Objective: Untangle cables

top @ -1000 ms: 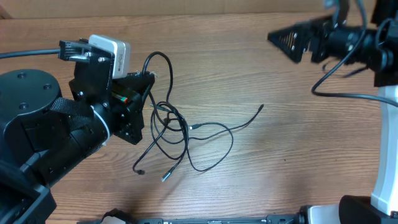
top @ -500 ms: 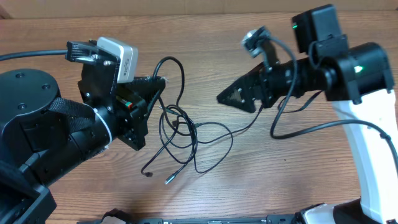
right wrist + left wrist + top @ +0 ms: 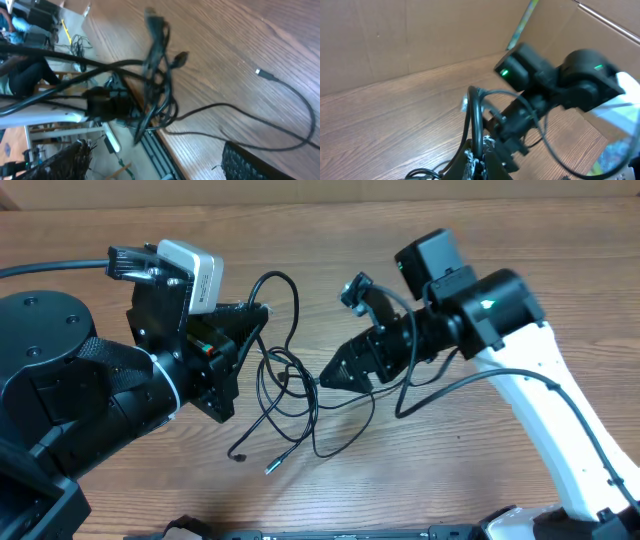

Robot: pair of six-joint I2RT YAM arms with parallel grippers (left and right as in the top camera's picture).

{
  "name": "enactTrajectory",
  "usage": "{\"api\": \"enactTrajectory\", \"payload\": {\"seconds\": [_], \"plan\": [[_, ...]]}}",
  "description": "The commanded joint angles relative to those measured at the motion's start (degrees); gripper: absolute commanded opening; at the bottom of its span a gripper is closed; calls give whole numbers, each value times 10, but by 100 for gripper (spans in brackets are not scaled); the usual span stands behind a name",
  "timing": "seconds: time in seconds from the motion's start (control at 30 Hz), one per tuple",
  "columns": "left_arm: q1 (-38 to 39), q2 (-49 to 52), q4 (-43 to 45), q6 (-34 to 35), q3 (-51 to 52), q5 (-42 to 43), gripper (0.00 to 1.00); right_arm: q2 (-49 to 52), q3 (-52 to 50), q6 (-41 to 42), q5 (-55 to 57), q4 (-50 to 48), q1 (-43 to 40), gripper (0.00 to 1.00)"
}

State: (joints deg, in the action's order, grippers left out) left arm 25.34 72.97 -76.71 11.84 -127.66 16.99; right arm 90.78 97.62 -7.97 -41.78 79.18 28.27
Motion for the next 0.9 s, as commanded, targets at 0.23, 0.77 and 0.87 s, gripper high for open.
{"api": "enactTrajectory", "payload": {"seconds": [0.23,0.77,0.87], "plan": [[-3,-8,7,2,-9,9,4,-7,-124,23,-40,-99,47,82],[-3,-8,20,7,-9,13,5,-7,-162,82,-48,-209,62,4],[-3,-8,19,7,-9,13,4,-7,-162,82,-40,-215,62,4]]}}
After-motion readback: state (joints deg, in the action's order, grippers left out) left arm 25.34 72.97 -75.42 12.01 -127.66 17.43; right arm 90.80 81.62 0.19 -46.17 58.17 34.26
